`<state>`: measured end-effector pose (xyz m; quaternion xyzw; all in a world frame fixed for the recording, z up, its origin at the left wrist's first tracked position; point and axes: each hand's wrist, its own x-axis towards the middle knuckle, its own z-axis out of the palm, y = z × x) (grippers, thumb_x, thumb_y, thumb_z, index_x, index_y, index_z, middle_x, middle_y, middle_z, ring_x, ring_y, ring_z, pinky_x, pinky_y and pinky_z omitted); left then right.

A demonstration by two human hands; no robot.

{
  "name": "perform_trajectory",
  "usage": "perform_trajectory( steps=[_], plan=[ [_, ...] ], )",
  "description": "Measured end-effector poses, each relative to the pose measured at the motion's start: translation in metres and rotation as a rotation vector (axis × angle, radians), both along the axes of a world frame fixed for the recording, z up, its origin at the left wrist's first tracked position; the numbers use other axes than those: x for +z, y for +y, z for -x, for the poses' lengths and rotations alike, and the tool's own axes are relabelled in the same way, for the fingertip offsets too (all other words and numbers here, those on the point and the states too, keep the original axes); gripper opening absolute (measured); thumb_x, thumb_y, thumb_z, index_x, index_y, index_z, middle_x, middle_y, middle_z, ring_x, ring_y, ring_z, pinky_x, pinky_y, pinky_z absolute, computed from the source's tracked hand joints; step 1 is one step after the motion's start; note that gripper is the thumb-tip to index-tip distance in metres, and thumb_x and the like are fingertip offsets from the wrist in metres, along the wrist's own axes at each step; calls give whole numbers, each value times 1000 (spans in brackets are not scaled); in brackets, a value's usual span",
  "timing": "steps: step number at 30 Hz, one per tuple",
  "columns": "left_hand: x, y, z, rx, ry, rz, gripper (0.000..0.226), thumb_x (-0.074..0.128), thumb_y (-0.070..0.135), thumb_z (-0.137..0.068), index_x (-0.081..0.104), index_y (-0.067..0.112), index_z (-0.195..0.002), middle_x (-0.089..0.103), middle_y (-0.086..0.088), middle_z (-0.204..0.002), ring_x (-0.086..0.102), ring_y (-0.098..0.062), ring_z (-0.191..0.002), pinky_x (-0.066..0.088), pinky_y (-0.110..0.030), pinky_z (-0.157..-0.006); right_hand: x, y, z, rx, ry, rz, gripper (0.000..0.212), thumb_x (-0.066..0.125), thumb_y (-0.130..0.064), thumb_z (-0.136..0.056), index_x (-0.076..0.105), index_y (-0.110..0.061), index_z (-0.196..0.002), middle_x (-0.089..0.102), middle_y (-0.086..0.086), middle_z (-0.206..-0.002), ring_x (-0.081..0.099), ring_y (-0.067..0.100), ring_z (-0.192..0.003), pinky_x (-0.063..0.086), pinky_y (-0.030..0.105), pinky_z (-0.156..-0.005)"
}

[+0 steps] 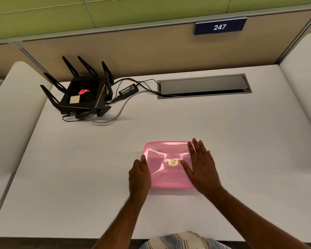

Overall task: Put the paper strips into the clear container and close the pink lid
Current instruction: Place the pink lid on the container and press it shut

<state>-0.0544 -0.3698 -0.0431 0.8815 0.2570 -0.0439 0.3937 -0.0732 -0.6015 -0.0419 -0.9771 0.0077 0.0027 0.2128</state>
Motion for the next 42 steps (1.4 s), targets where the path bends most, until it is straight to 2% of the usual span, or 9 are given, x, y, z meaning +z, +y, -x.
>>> perform_trajectory(
  steps=[4, 8, 13, 16, 19, 22, 29, 35, 42],
  plan=[
    [0, 6, -3, -58, 41, -18, 50, 28, 63, -96, 41, 20, -75, 58, -1, -72, 56, -24, -68, 42, -36, -57, 4, -3, -1, 5, -42, -33, 71, 40, -57, -101, 23, -20, -159, 15, -2, -169, 8, 17, -156, 27, 45, -119],
    [9, 13, -23, -123, 47, -58, 41, 34, 60, -96, 40, 22, -80, 59, 3, -77, 57, -26, -73, 45, -38, -64, 8, -9, -7, -77, -94, -193, 52, 51, -48, -101, 39, -27, -147, 31, -7, -160, 28, 12, -148, 30, 39, -106],
    [22, 6, -69, -196, 73, -79, 54, 32, 68, -95, 50, 20, -80, 60, 2, -80, 58, -31, -81, 42, -36, -69, 13, -21, -43, -402, -20, -397, 33, 50, -46, -101, 56, -17, -115, 59, 5, -116, 56, 31, -110, 43, 44, -93],
    [25, 0, -92, -250, 81, -114, 59, 31, 68, -96, 58, 17, -84, 67, -7, -92, 62, -35, -92, 44, -36, -74, 18, -30, -65, -477, 192, -534, 44, 42, -58, -100, 50, -17, -84, 60, 3, -85, 61, 33, -88, 46, 42, -77],
    [21, -5, -103, -317, 92, -158, 60, 30, 58, -101, 67, 11, -98, 69, -14, -109, 62, -38, -105, 47, -41, -87, 19, -34, -76, -444, 274, -428, 54, 37, -61, -101, 42, -16, -71, 57, 2, -72, 58, 33, -77, 43, 39, -70],
    [15, -8, -104, -312, 68, -125, 53, 30, 43, -106, 67, 6, -102, 70, -18, -111, 61, -41, -108, 47, -41, -89, 16, -33, -79, -410, 243, -323, 51, 35, -53, -104, 43, -16, -70, 58, 4, -74, 58, 35, -79, 43, 39, -71],
    [13, -12, -104, -285, -29, -157, 44, 35, 27, -107, 63, -2, -88, 70, -25, -96, 64, -45, -96, 47, -41, -75, 15, -30, -83, -396, 242, -219, 44, 31, -37, -108, 57, -8, -88, 68, 19, -96, 63, 42, -92, 42, 40, -75],
    [11, -4, -102, -264, 41, -66, 49, 35, 49, -102, 53, 13, -74, 63, -8, -81, 60, -39, -86, 39, -36, -70, 25, -33, -74, -431, 275, -384, 53, 32, -56, -104, 52, -12, -82, 67, 12, -91, 61, 39, -90, 47, 43, -80],
    [13, 4, -54, -173, 81, -13, 47, 32, 70, -93, 41, 25, -83, 59, 5, -80, 57, -25, -74, 40, -36, -64, 28, -34, -24, -475, 346, -372, 53, 27, -72, -96, 41, -21, -93, 66, 12, -88, 61, 38, -83, 46, 42, -73]
  ],
)
